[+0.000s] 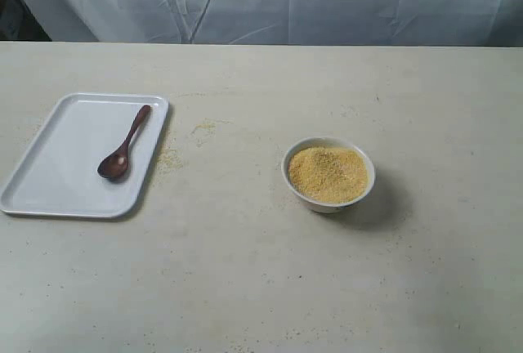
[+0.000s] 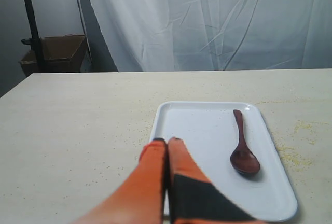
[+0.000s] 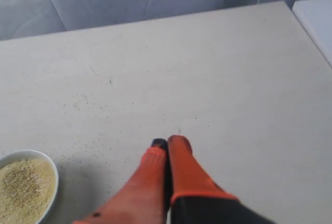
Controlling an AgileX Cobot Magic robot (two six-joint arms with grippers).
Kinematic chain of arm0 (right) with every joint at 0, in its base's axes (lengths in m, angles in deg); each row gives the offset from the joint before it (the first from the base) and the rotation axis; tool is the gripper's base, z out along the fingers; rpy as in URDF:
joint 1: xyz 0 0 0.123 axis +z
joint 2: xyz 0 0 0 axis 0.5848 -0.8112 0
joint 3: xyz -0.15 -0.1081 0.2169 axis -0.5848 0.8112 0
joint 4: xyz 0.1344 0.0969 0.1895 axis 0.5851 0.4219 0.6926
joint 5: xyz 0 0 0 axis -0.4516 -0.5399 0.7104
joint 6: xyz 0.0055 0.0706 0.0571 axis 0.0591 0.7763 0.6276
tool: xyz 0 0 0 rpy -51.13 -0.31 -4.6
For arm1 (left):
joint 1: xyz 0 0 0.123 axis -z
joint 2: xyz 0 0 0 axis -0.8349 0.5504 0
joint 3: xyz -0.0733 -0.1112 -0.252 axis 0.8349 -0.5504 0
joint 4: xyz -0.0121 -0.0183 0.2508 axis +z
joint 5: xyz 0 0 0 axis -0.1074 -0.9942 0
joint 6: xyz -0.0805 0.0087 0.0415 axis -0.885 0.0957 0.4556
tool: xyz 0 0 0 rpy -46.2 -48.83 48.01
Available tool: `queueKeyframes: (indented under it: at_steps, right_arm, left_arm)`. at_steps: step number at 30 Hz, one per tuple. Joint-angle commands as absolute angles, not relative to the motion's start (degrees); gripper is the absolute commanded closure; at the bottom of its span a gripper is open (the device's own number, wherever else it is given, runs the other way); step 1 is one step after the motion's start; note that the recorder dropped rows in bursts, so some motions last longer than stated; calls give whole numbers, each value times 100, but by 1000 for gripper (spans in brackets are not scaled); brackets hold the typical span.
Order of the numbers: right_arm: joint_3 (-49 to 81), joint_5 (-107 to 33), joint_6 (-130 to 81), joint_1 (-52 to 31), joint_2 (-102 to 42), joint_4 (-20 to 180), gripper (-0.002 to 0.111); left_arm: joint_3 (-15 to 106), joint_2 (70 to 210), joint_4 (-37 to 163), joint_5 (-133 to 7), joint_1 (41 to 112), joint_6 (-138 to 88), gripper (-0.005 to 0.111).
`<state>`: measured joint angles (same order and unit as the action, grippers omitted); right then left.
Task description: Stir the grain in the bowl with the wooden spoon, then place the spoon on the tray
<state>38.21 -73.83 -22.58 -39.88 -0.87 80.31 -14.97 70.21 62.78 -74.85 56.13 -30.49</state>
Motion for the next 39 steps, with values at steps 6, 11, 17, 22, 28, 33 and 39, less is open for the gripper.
queueKeyframes:
  at_steps: [6,11,17,22,28,33,39]
  right_arm:
    - [5600,-6204,-2265,-3965,2305,7912,109]
    - [5758,-6947,-2265,-3965,2769,7912,109]
    - [5758,-7222,-2265,-3965,2907,7912,109]
    - [5758,-7222,-2265,-3965,2907,7912,109]
    - [5758,-7222,-2265,-3965,2925,7912,109]
    - [6106,-6936,-2265,-3976,3538,7999,109]
    - [6804,-6730,-2265,-3976,4176,8067,109]
  left_arm:
    - [-1508,6992,6278,-7441,5613,-3063,107]
    - [-1508,6992,6278,-7441,5613,-3063,107]
    - [-1508,6992,6278,-7441,5613,-3063,107]
    - [-1508,6992,6278,-7441,5613,-3063,107]
    - [-1508,6992,6278,-7441,5613,-3063,107]
    - [-1508,6992,6278,-7441,5613,-3063,107]
    - [-1508,6992,6278,-7441,5613,-3063,107]
